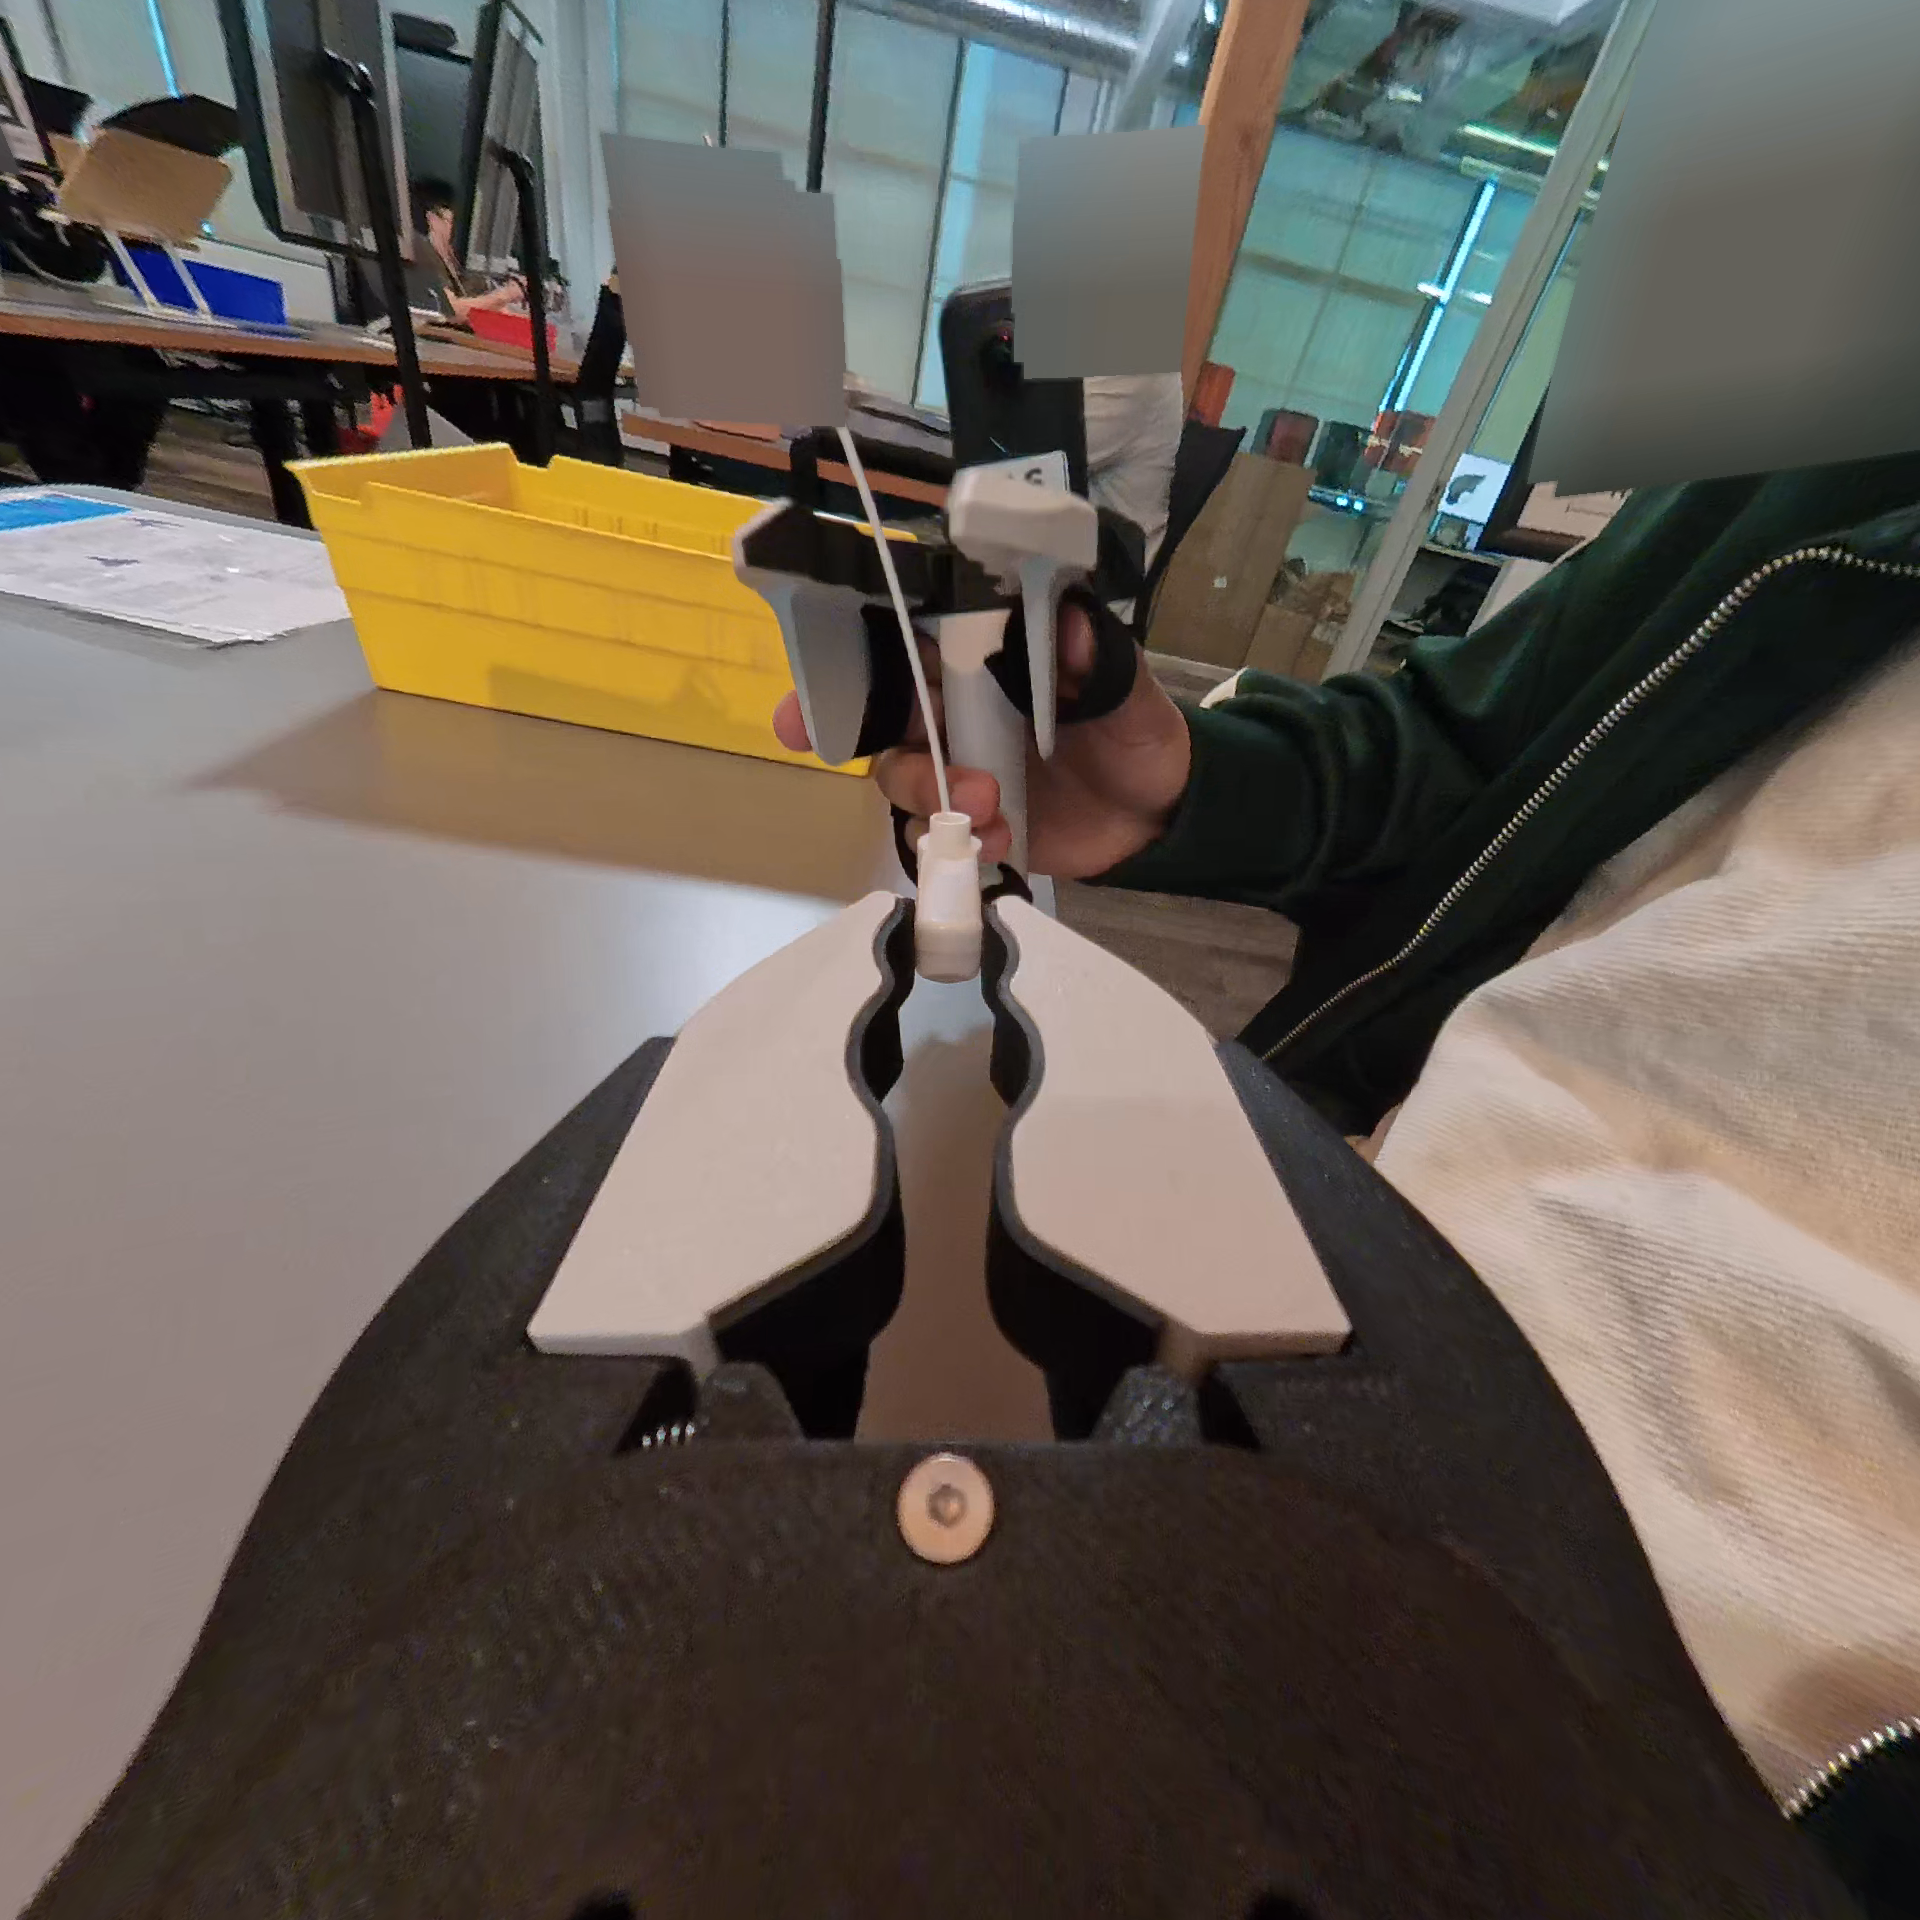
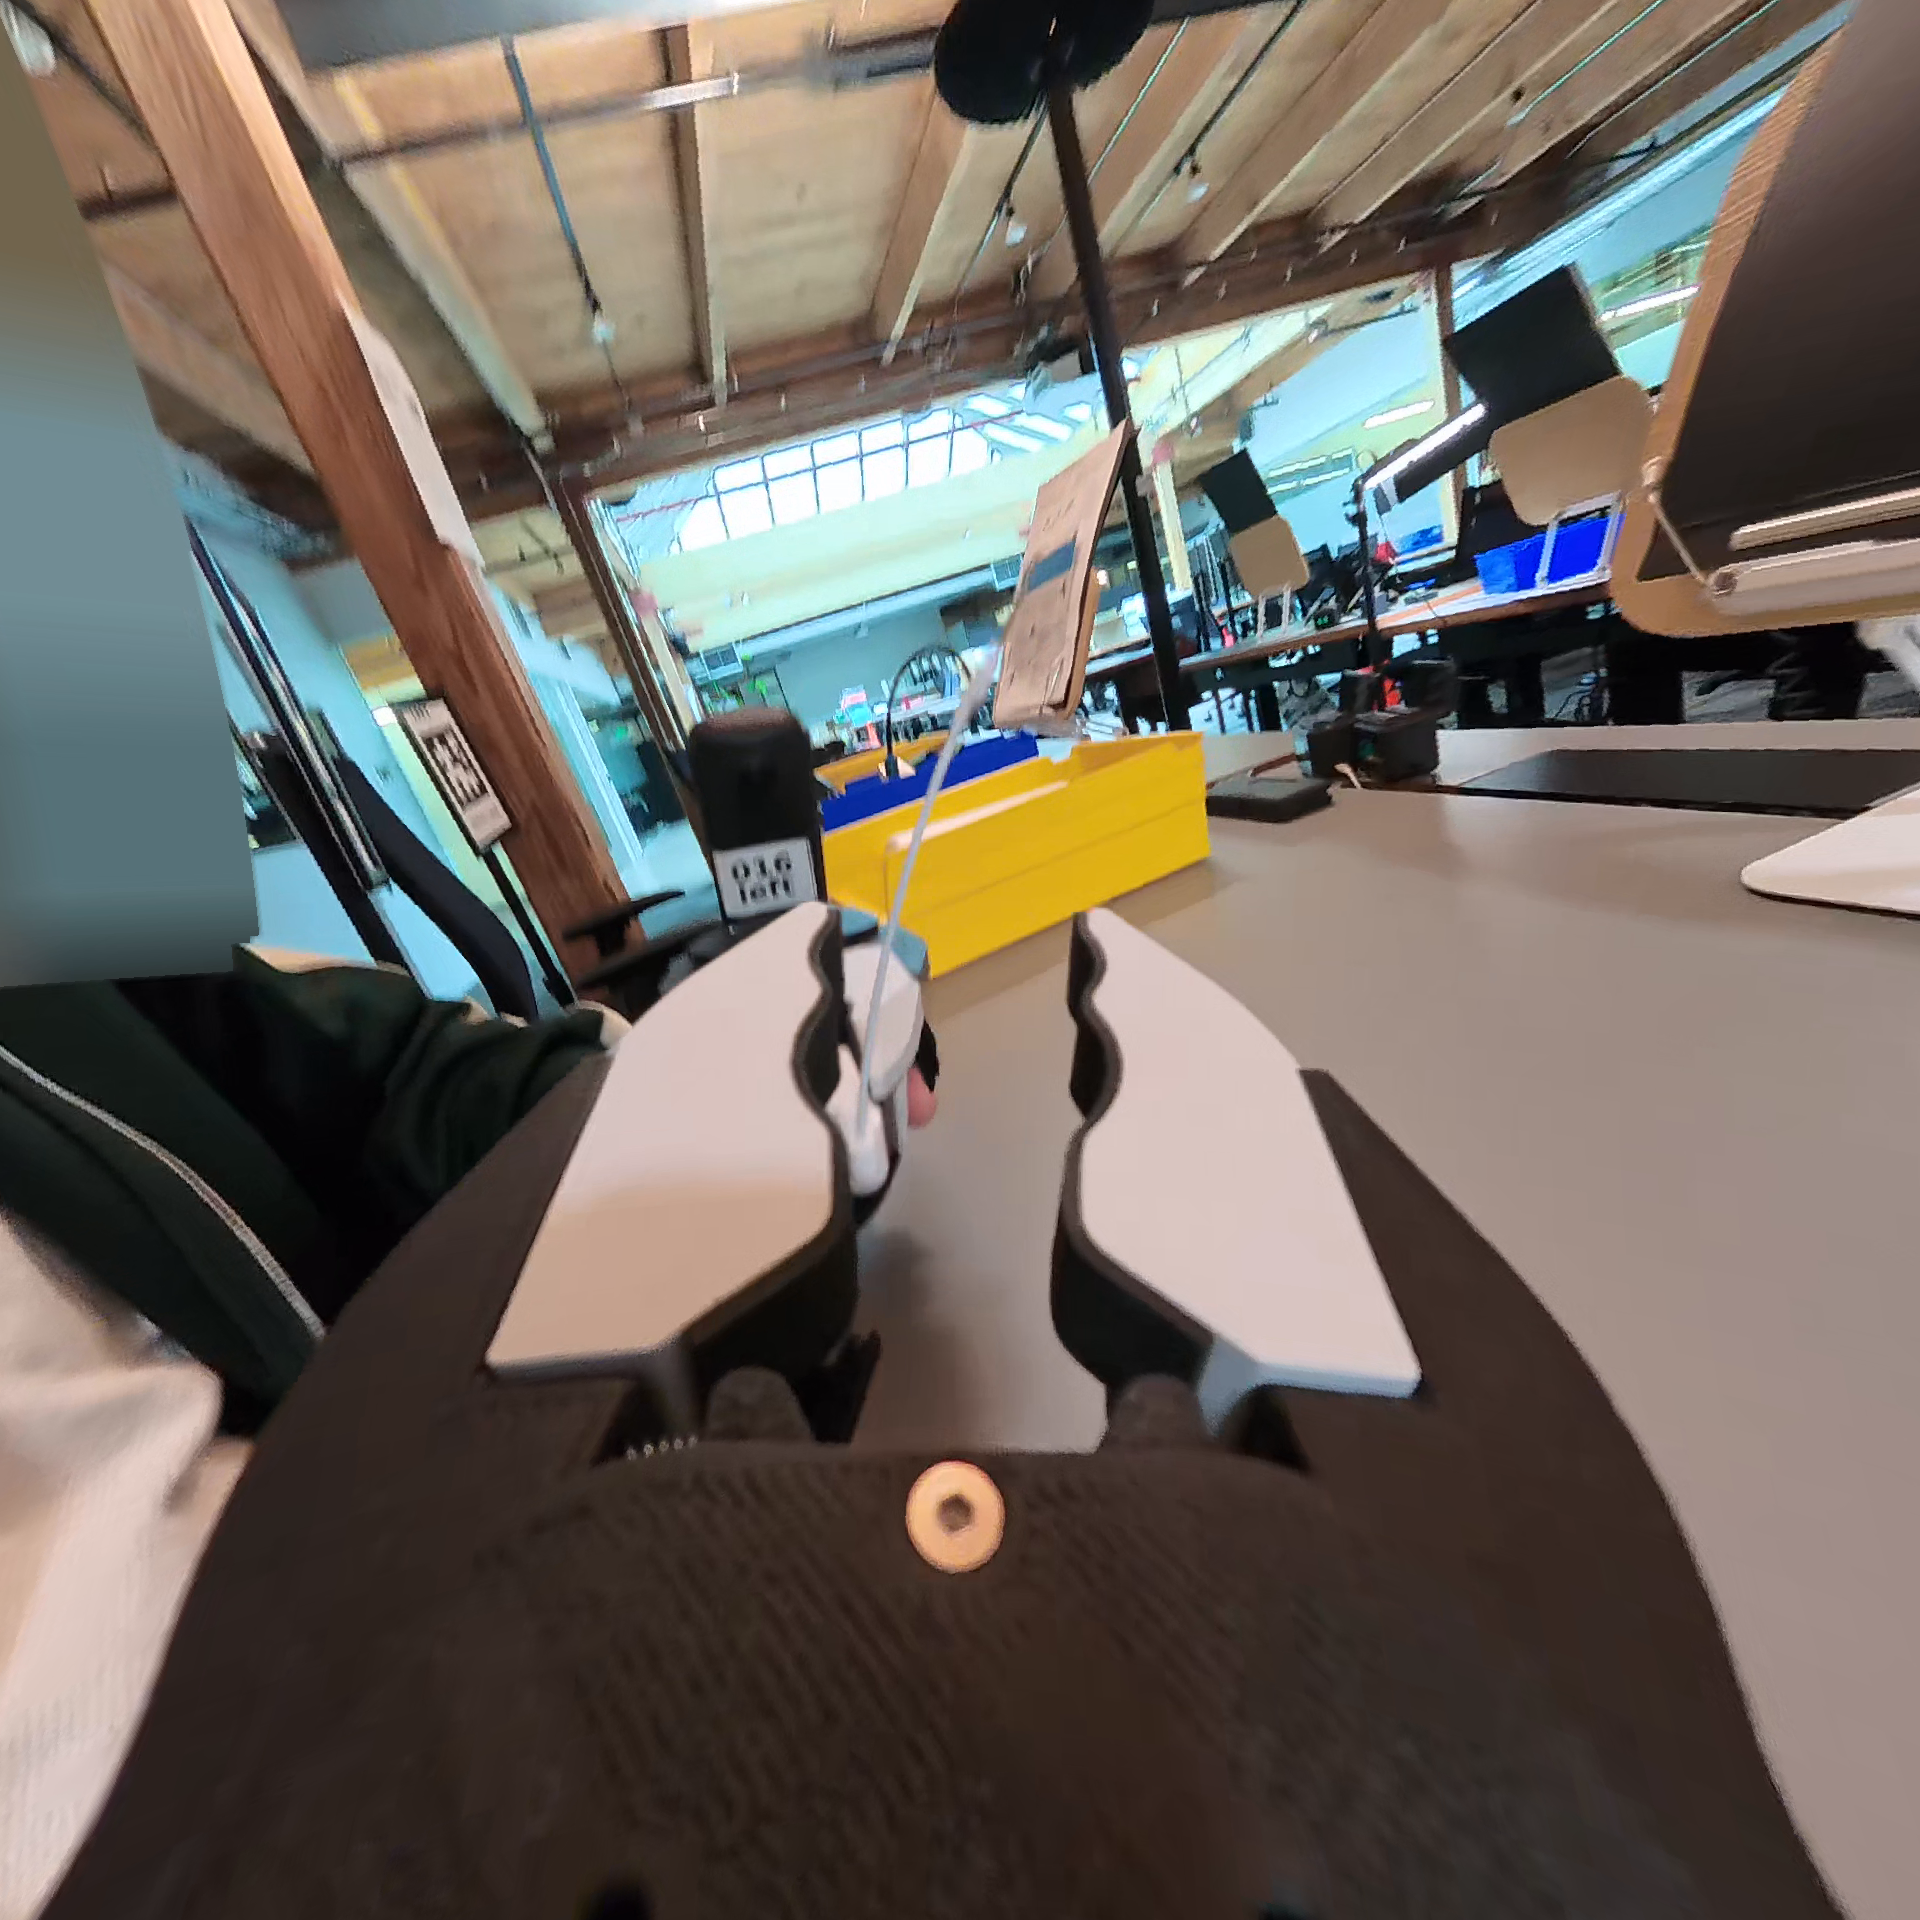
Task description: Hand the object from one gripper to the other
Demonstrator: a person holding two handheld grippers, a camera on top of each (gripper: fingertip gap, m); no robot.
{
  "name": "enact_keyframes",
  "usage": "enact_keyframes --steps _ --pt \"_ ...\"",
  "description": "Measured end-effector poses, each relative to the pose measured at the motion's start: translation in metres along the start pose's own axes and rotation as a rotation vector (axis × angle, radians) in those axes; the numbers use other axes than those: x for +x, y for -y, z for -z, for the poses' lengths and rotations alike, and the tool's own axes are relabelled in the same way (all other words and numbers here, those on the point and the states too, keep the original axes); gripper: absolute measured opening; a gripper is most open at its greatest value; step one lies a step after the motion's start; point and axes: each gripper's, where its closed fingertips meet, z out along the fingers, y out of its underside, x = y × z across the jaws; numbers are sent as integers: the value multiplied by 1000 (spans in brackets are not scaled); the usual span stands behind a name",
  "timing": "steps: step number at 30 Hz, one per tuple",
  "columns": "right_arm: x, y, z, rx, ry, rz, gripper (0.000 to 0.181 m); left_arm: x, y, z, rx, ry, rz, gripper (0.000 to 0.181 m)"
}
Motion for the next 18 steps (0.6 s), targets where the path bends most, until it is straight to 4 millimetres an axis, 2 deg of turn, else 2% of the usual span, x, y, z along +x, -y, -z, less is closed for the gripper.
enact_keyframes --steps 5,7,9,18 --pt "-3 19 9 90 26 -63 37 7 -7 -7 -34 -26 -12 12" --pt "-3 26 13 112 24 -53 26 9 -10 -9 -43 -34 -12 12" --pt "-4 28 16 104 21 -28 12 10 -11 -10 -47 -41 -7 12" --pt "-8 26 14 69 21 13 3 8 -13 -11 -44 -38 14 12"
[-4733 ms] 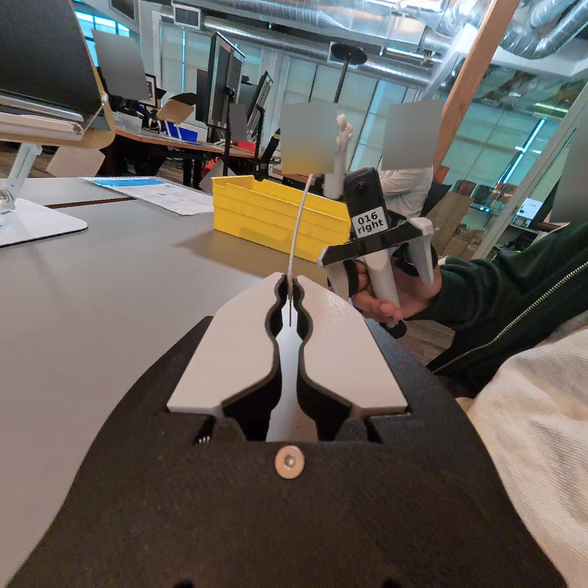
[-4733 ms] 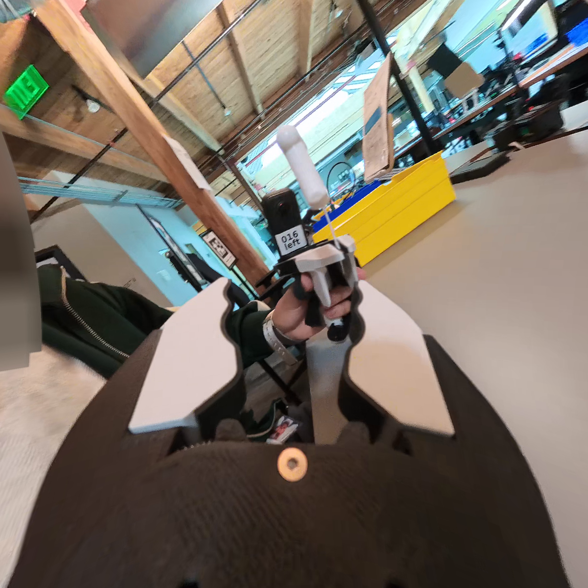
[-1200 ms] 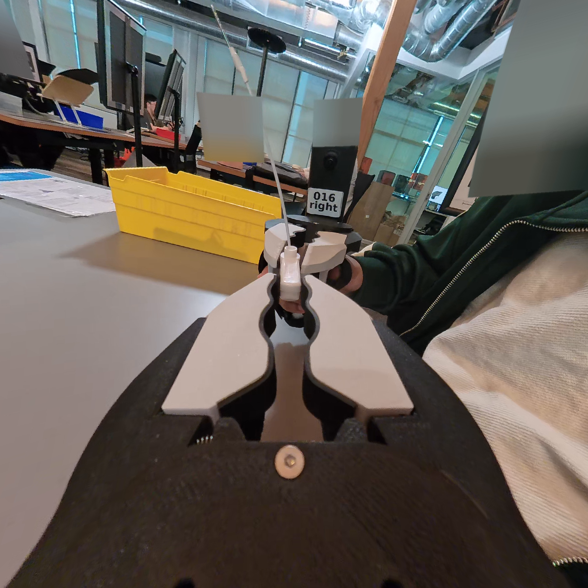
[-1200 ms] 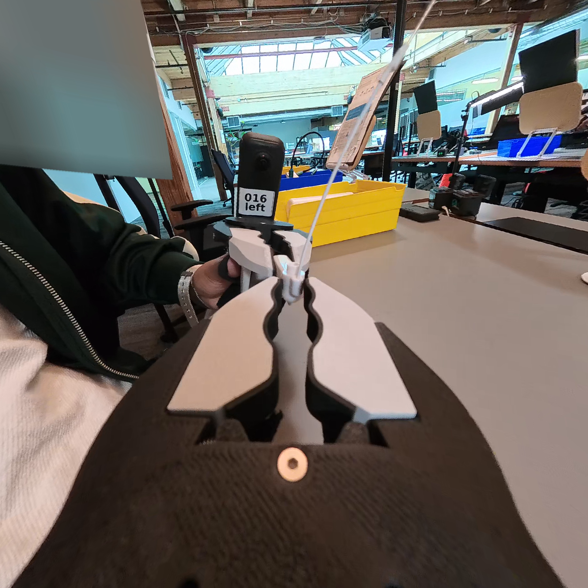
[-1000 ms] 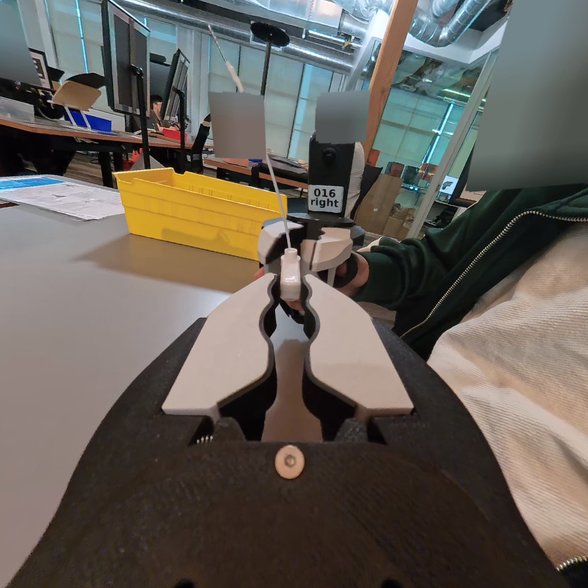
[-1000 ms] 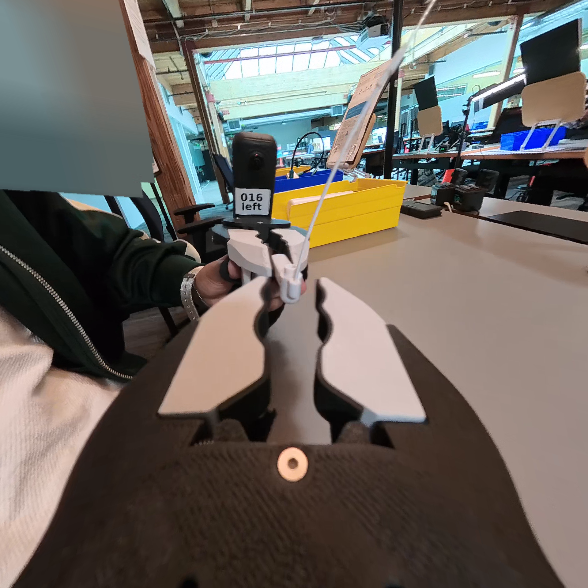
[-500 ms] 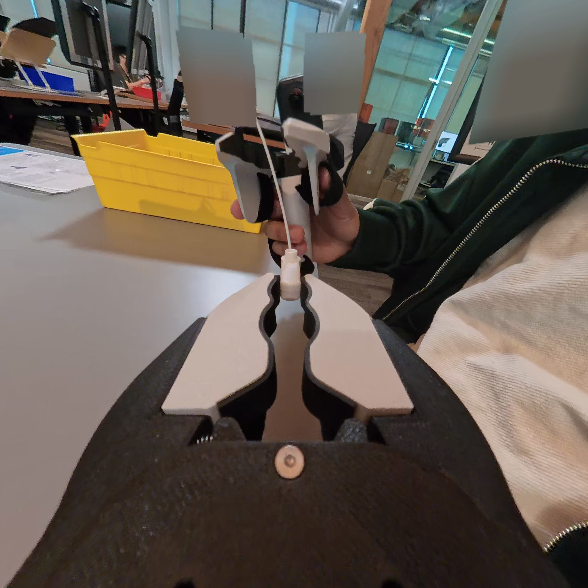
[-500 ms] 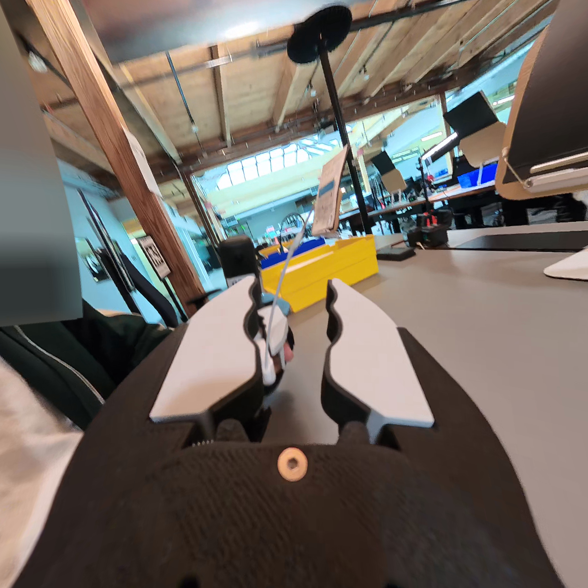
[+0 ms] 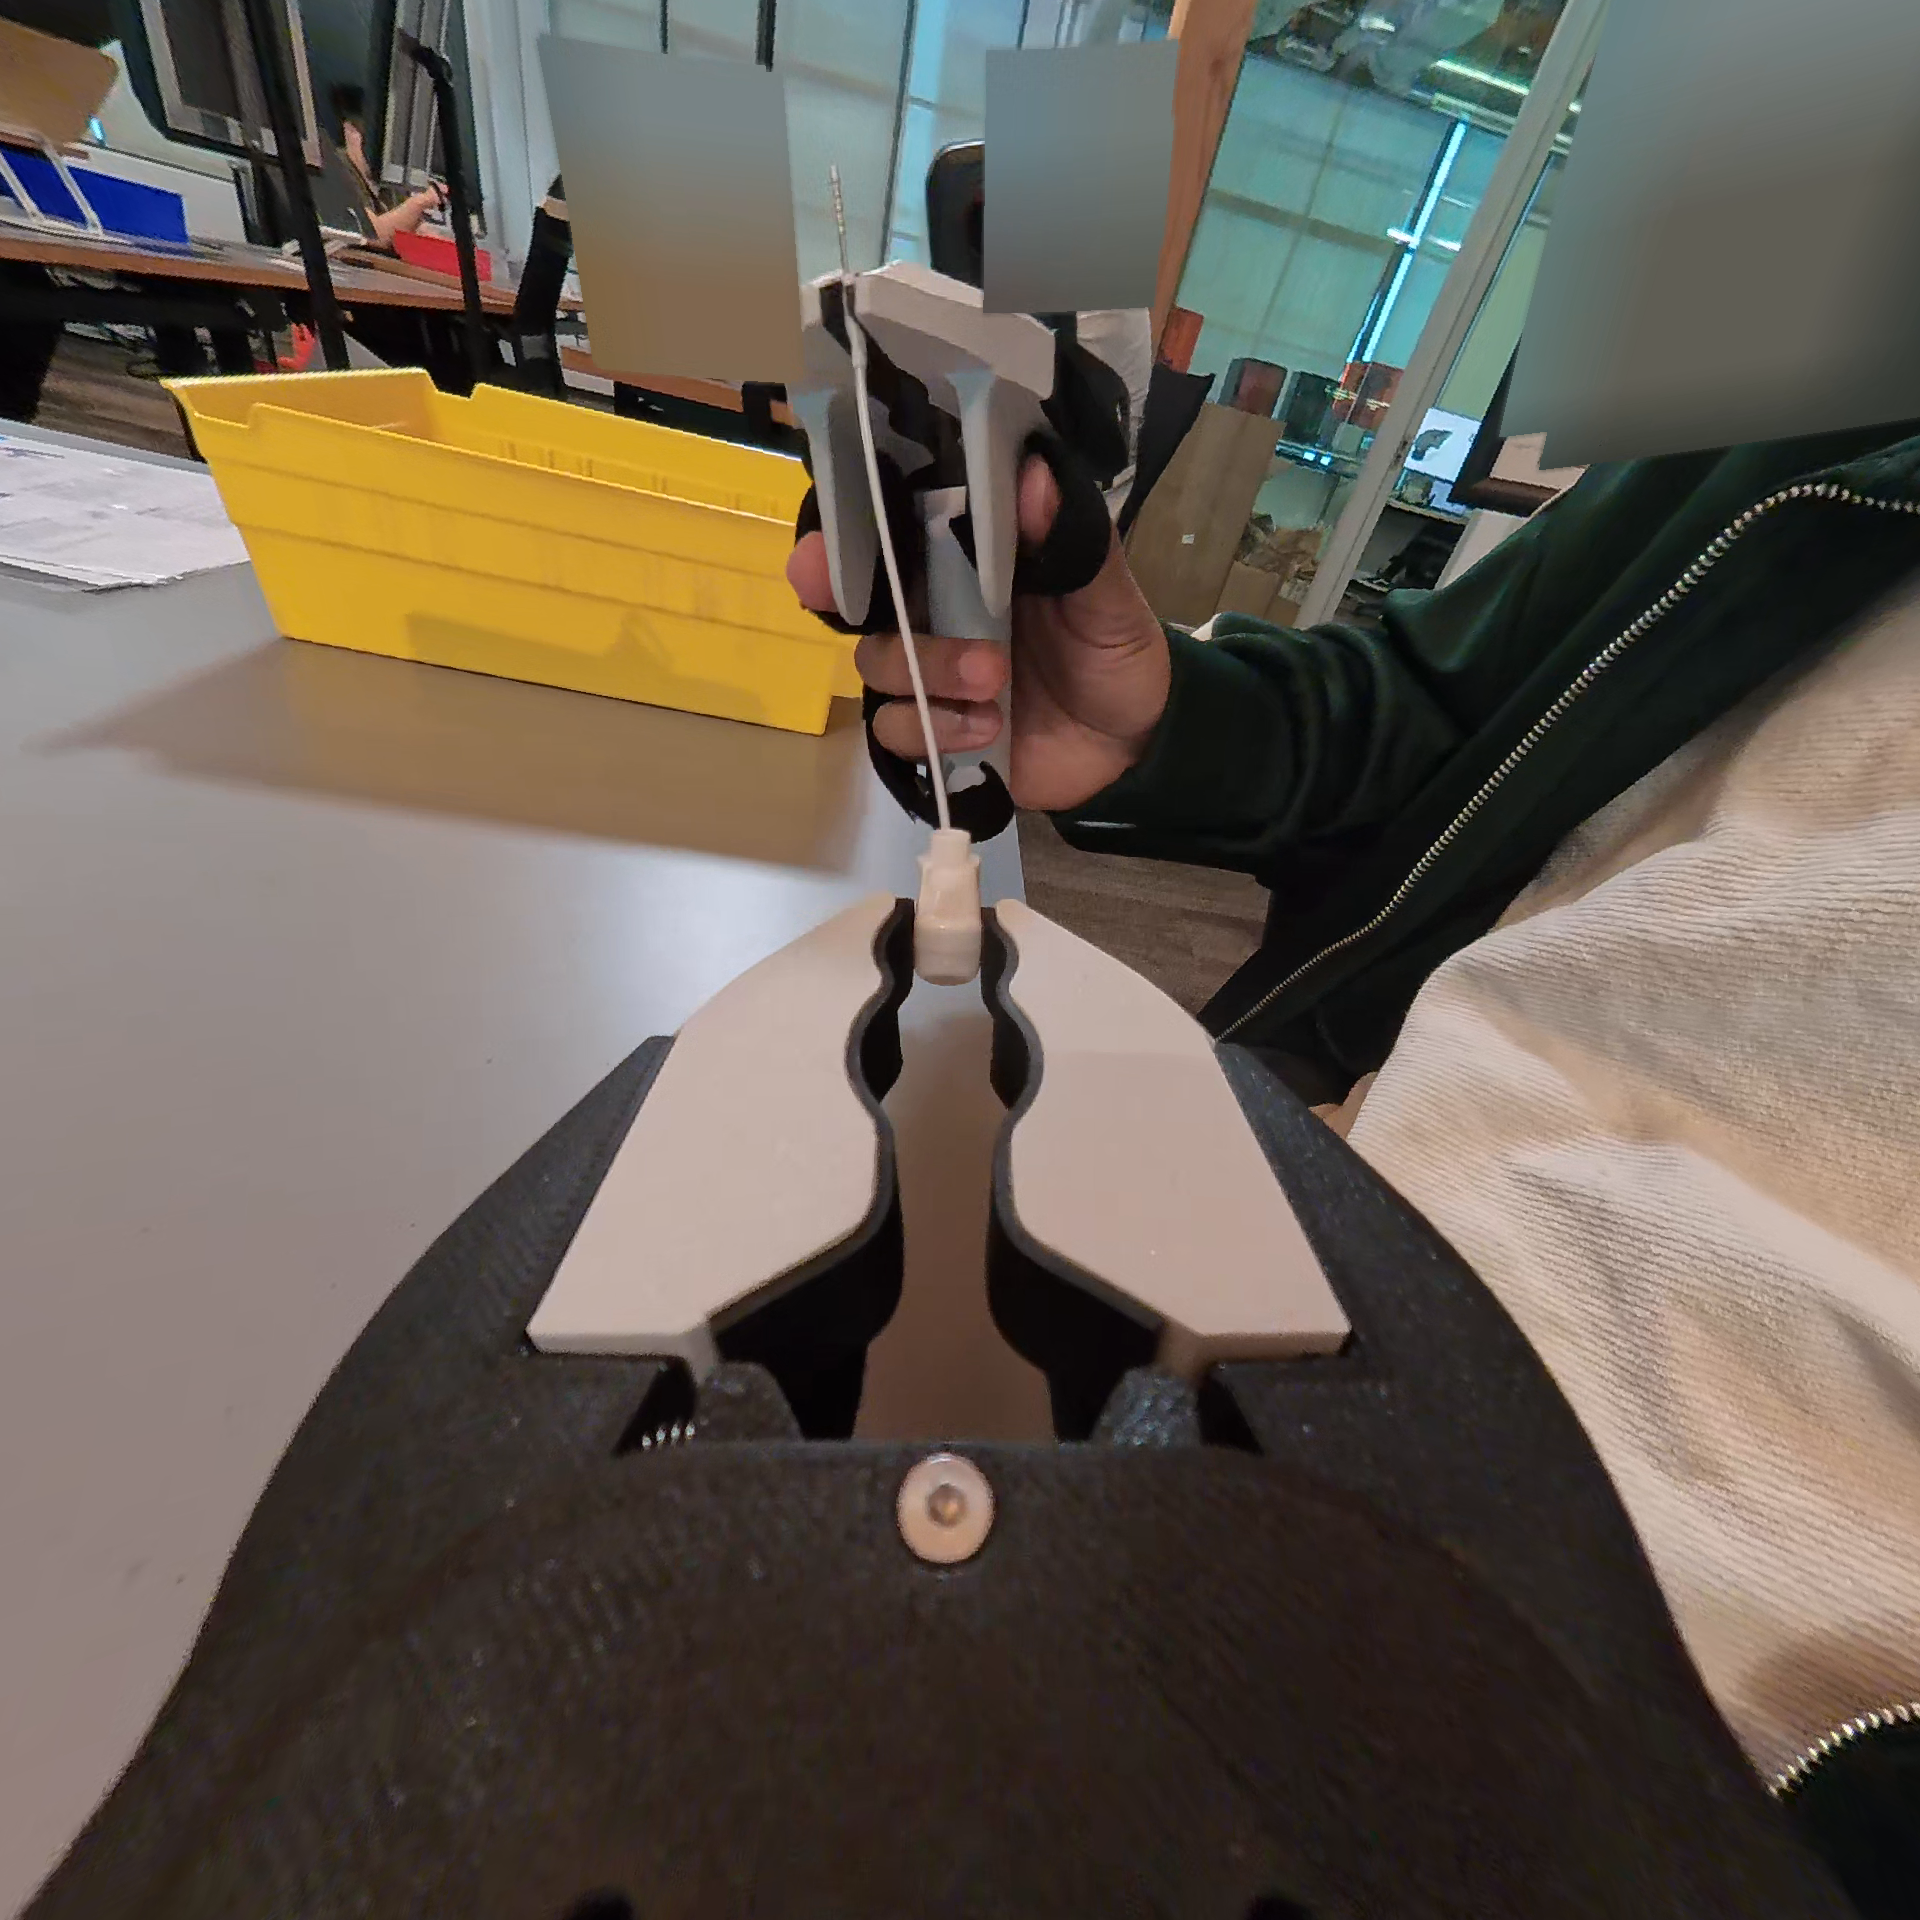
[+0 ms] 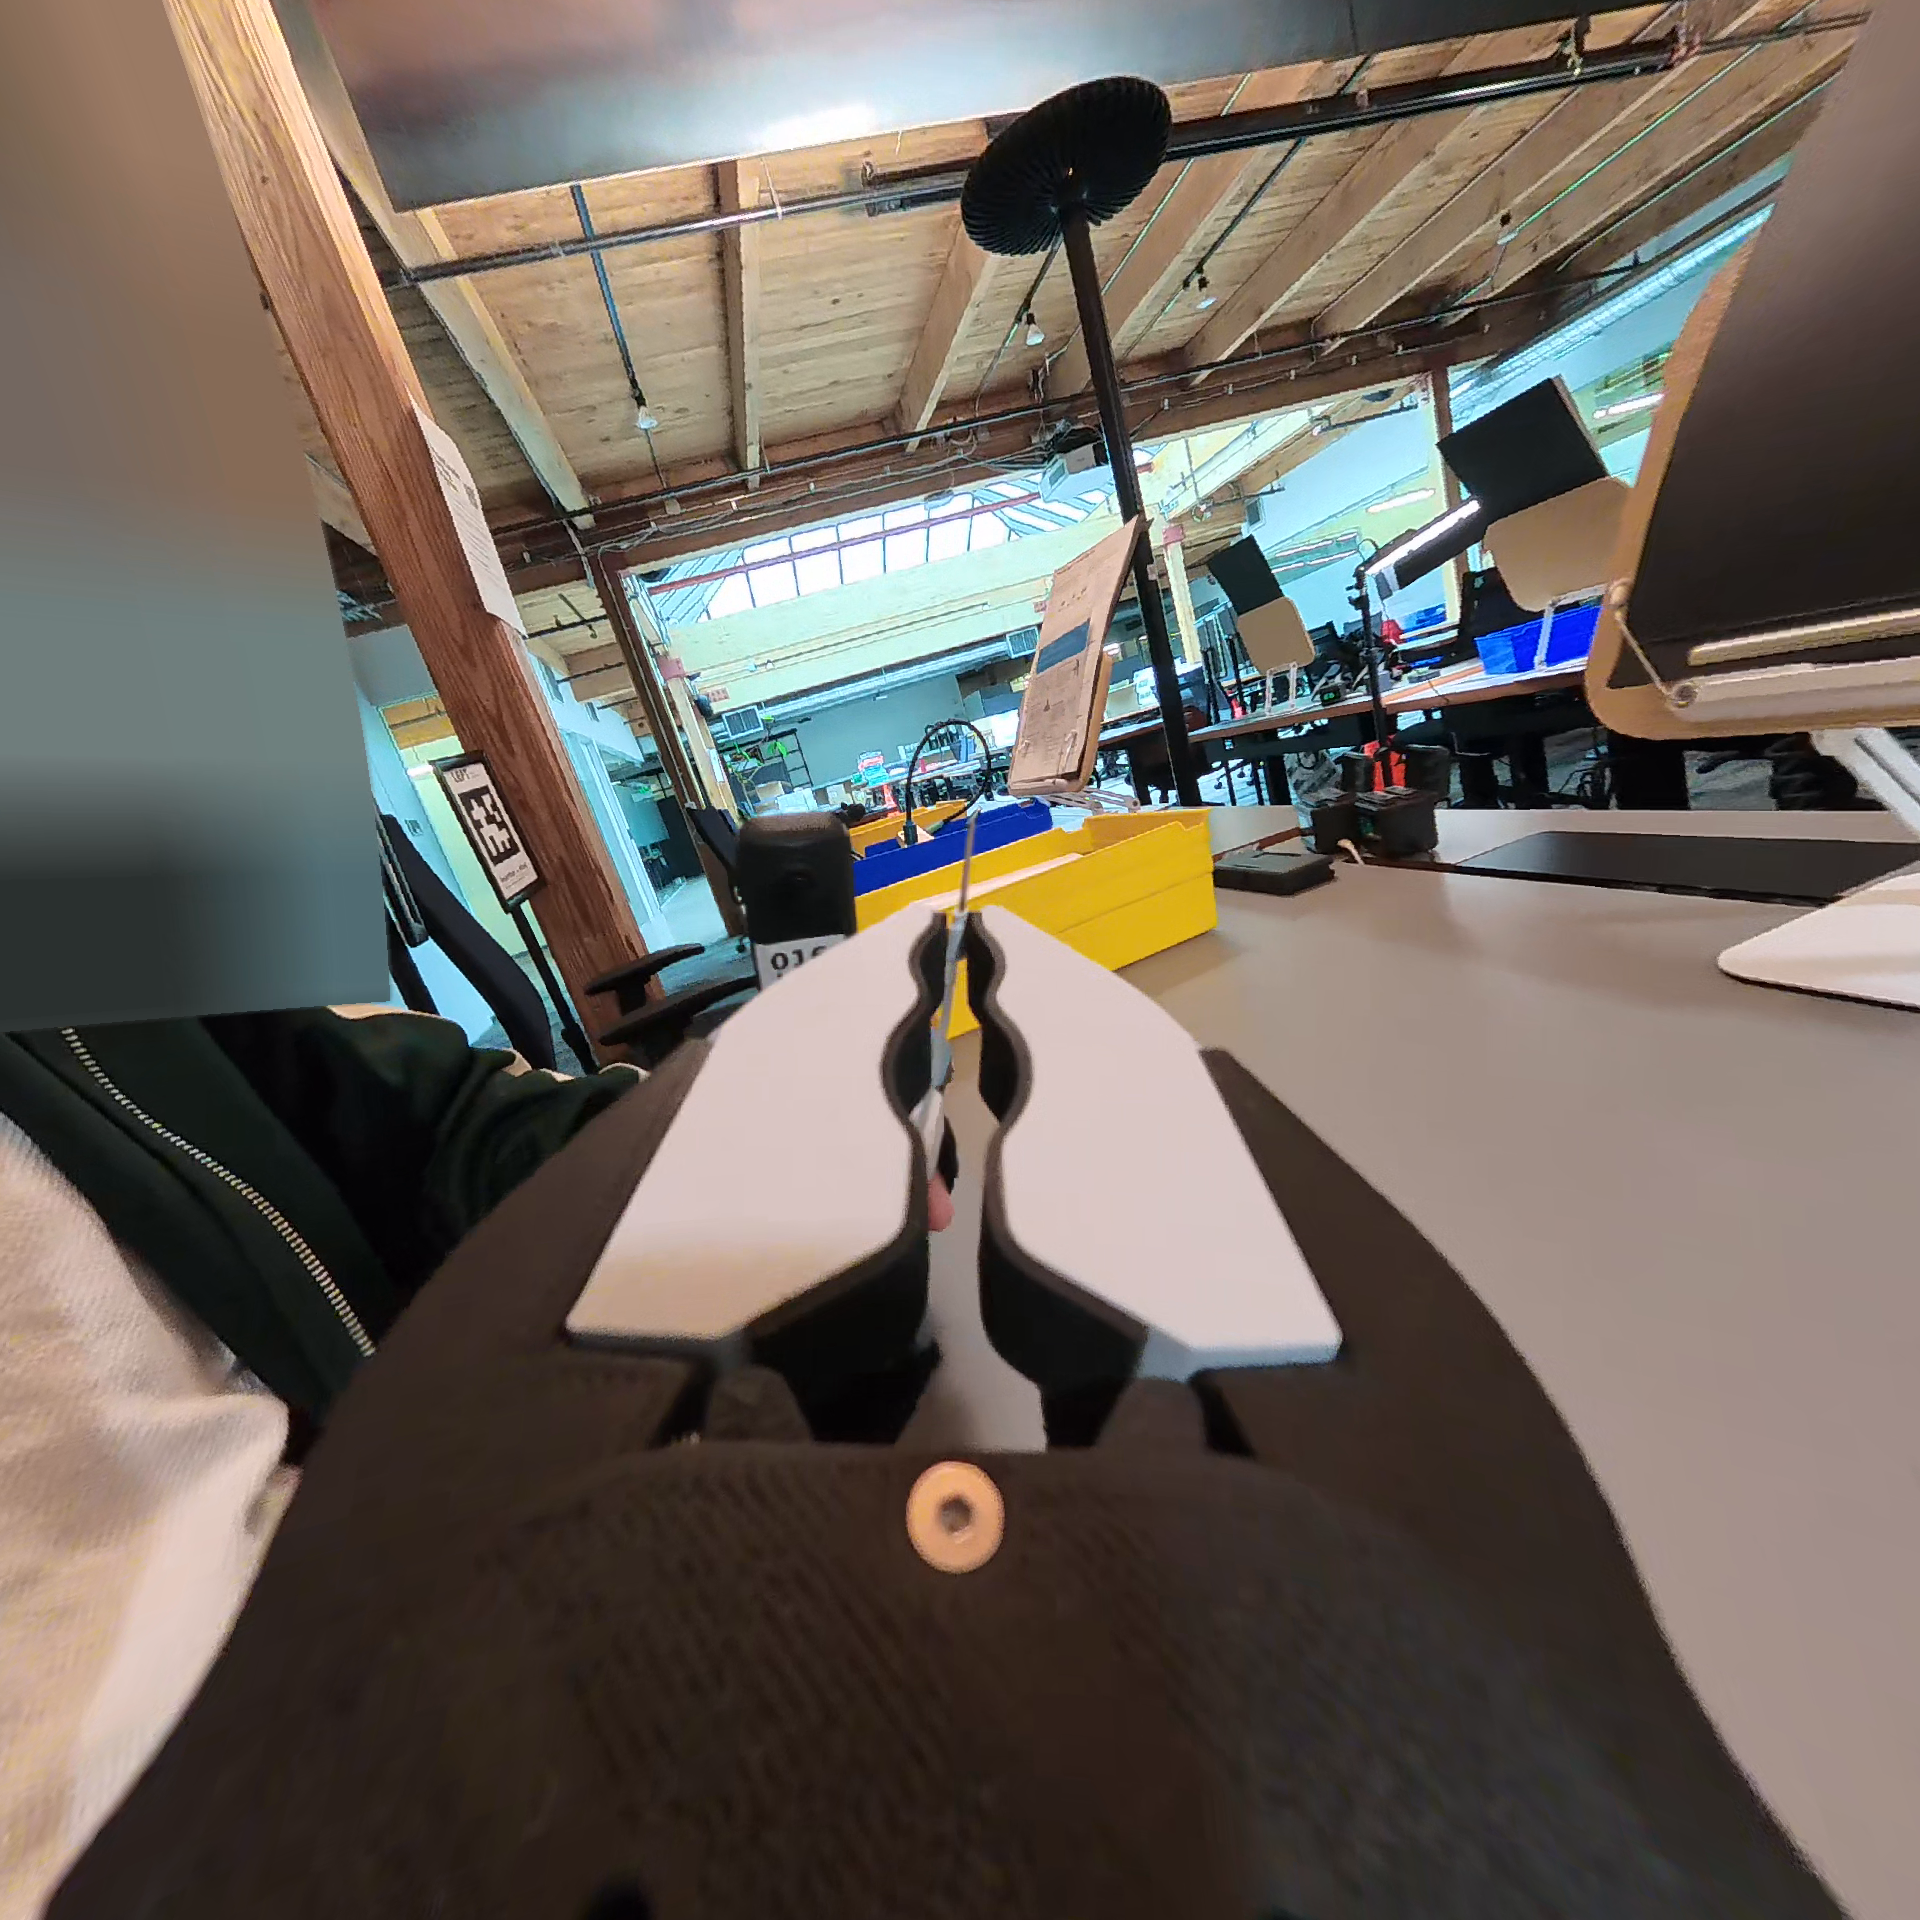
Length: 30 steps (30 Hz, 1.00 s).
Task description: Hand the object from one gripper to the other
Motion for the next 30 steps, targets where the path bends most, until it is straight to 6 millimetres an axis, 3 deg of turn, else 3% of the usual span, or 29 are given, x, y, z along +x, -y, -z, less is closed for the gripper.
enact_keyframes --steps 6,12,19,25,28,30 --pt "-10 -4 -5 -41 15 59 3 -2 -2 -2 -12 2 44 34" --pt "-22 -29 -15 -175 70 129 3 -1 -4 -4 -28 9 28 36" --pt "-49 -55 -25 -268 216 57 3 15 -8 -8 -59 -78 -13 18" --pt "-57 -60 -26 -282 250 38 3 23 -13 -15 -96 -86 -49 16" --pt "-58 -60 -27 -280 259 22 3 26 -13 -15 -103 -90 -72 1" --pt "-58 -58 -26 -272 256 16 3 27 -12 -14 -104 -91 -82 1"
